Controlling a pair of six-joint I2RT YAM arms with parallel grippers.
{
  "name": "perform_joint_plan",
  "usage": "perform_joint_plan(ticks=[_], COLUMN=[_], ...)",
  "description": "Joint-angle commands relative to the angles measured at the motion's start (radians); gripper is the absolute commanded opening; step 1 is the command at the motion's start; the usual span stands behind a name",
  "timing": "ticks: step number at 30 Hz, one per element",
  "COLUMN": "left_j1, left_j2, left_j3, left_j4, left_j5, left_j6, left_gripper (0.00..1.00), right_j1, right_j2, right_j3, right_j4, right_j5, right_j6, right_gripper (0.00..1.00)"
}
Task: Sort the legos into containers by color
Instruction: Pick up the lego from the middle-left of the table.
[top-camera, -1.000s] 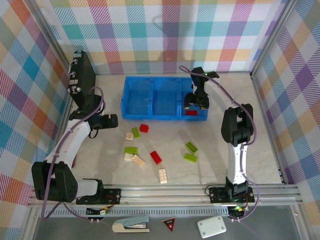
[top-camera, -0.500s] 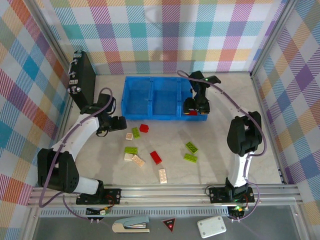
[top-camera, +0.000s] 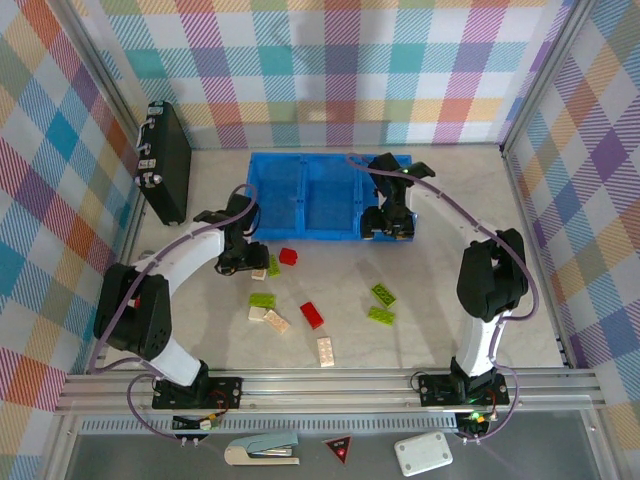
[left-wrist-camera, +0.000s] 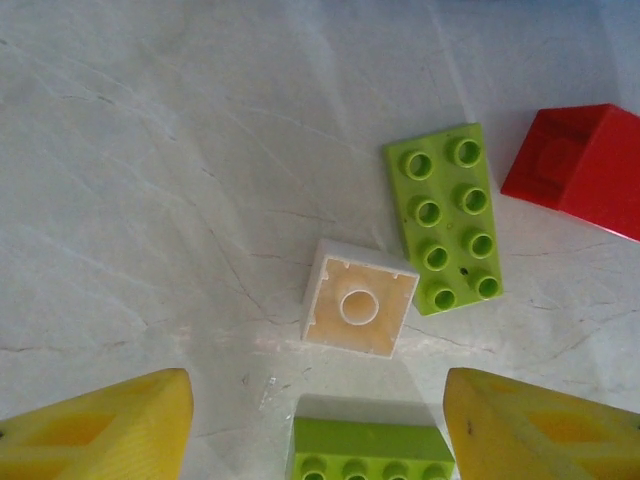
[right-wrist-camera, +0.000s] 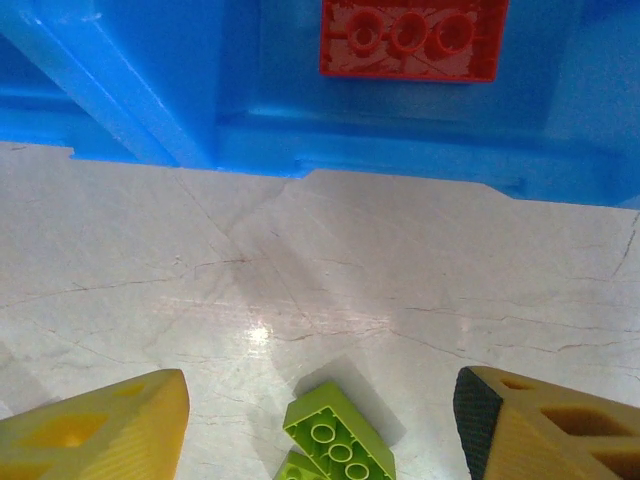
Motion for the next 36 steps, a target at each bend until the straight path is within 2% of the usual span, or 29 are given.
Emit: perform_joint_plan(ticks=[1,8,26,36], left_j1=[-0.005,-0.01,-0.022,-0.022], left_j2=[0.03,0.107,0.194,0.196], left_j3=[0.023,0.036,0.076,0.07], left_j4=[0.0,0.016,0.002,-0.003], left_j5=[0.014,0.046,0.041,0.042], left_j6=[0.05,0.084,0.131,0.135], left_gripper=[0.64,0.54,0.48,0.38], right_j1=[0.008,0.011,0.025,0.028], right_j2=[-0.043,-0.05,-0.083,-0.09], right_j3=[-0.015,-0.013,-0.021,-0.012], right_j4=[-0.004,-0.017,-0.036,-0.046], right_j5=[0.0,0.006,0.028,0.032], right_j6=[0.021,0.023,0.035,0.036], right_gripper=[0.72,0.72,0.71,0.71])
